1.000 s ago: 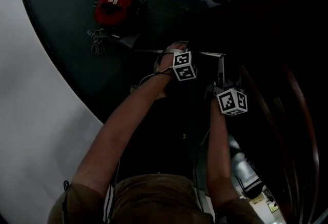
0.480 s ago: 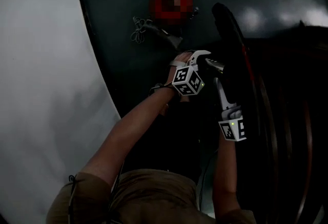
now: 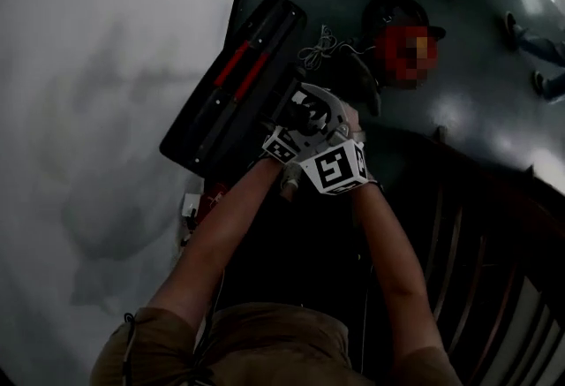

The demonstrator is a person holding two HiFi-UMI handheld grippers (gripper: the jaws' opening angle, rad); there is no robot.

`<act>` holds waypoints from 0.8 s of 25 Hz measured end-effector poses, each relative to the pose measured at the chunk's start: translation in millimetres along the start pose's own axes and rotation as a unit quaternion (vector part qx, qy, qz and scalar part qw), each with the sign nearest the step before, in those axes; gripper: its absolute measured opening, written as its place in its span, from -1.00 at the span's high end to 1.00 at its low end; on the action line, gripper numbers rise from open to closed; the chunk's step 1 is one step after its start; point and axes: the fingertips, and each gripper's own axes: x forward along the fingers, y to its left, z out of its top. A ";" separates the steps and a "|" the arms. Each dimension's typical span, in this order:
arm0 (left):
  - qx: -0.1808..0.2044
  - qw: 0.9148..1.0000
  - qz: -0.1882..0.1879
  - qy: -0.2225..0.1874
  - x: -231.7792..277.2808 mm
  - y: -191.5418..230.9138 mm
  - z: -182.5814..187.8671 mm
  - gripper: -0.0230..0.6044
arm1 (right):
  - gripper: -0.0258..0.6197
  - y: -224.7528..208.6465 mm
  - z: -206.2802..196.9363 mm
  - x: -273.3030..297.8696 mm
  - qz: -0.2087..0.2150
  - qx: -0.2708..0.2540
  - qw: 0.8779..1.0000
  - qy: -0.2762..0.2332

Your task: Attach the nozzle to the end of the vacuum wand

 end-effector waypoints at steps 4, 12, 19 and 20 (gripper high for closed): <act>-0.105 0.992 0.073 -0.019 -65.8 92.3 -53.5 0.42 | 0.57 53.9 -3.5 116.2 0.077 -0.080 0.993 0.048; -0.260 0.929 0.264 -0.019 -277.3 181.9 -189.4 0.32 | 0.57 123.2 -32.2 292.2 0.137 -0.105 0.975 0.142; -0.271 0.898 0.342 -0.050 -377.7 198.8 -207.5 0.33 | 0.36 135.9 -51.8 343.6 0.156 -0.070 0.973 0.153; -0.268 0.898 0.343 -0.058 -379.0 200.7 -198.3 0.32 | 0.30 136.1 -50.5 341.3 0.161 -0.062 0.973 0.151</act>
